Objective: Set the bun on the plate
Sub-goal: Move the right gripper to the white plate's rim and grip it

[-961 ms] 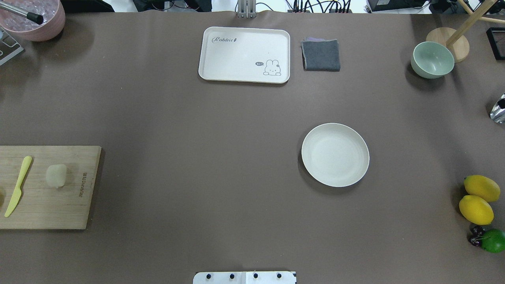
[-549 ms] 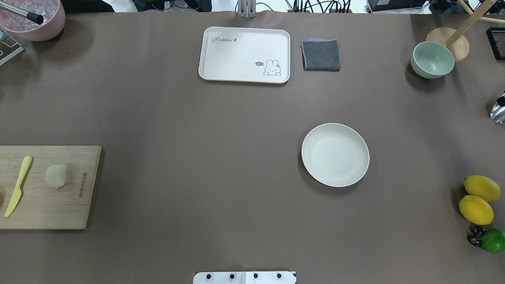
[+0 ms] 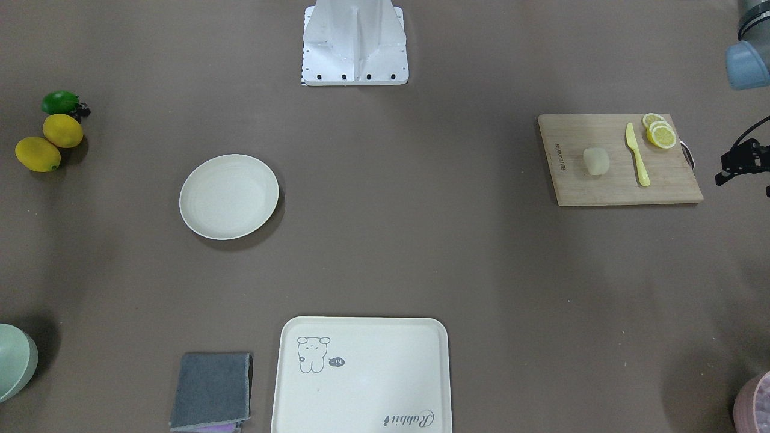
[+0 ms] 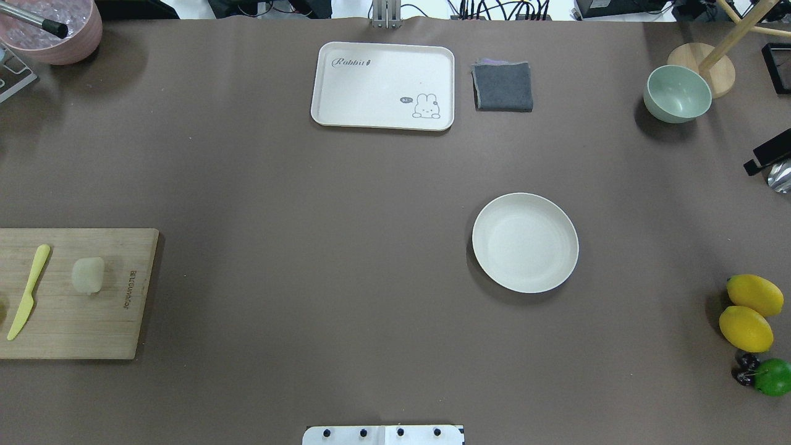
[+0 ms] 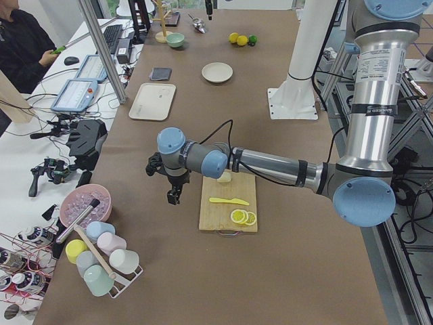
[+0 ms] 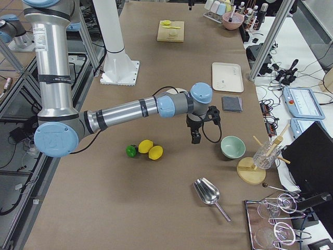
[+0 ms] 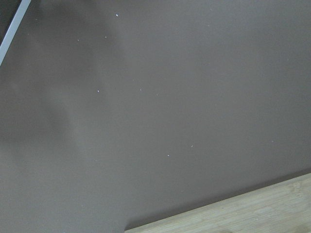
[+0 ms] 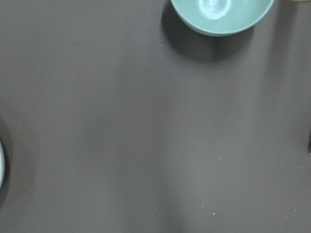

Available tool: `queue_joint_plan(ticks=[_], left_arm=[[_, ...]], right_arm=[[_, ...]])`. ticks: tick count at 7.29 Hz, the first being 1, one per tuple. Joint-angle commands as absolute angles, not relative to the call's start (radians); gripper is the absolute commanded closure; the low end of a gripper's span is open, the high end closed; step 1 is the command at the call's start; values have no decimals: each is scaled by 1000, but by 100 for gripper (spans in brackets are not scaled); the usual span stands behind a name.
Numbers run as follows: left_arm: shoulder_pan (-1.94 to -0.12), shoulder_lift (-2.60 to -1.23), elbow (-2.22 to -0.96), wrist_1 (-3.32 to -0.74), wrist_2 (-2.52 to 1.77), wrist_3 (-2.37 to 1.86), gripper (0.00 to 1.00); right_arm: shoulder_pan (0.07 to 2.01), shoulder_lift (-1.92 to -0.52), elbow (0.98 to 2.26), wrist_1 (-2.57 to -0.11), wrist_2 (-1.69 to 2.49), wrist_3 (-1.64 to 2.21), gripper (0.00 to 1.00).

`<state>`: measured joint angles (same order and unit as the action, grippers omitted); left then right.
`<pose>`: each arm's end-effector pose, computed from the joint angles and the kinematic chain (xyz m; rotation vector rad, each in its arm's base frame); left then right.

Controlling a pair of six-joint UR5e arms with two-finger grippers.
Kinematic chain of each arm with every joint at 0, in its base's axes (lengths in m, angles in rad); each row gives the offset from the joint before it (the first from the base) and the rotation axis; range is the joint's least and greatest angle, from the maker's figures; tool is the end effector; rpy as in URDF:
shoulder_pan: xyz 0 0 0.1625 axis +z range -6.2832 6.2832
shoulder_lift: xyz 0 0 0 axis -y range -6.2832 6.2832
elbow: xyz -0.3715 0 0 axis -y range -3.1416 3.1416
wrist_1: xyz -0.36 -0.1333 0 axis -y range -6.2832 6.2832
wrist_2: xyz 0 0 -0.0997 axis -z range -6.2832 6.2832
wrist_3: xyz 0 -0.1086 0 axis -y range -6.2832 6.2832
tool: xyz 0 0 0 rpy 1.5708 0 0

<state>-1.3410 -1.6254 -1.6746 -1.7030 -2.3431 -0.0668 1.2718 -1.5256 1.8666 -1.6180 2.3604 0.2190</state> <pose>0.0564 -0.4937 0.5226 0.1601 0.8012 0.2661 -0.0858 -0.4692 0.4575 0.0684 -0.8298 -0.1913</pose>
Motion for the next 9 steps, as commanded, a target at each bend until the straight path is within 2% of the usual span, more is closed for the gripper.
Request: queue_joint_plan(ticks=[1,3,5,7,9], left_arm=[[-1327,-1626,-1675,-1704,-2341,-66,2],[-1321,-1628,-1675,-1704,-2338,-64,2],[-1321,-1629,-1669,-1704,-2338,-63,2],[-1321,-1629,-1675,-1704,-2338,-66,2],[-1321,-1629,-1677,-1704,-2338,-67,2]], right_arm=[[1125,-1522,1936,-1552,2349,447,0],[957,-1525,1904,-1308,2283,715,0],[817,-1503,1861,-1221,2171,880,3],[755,-1473,1818,-1213,2105,908,27],[733,-1428,1772,-1207,2102,954,27]])
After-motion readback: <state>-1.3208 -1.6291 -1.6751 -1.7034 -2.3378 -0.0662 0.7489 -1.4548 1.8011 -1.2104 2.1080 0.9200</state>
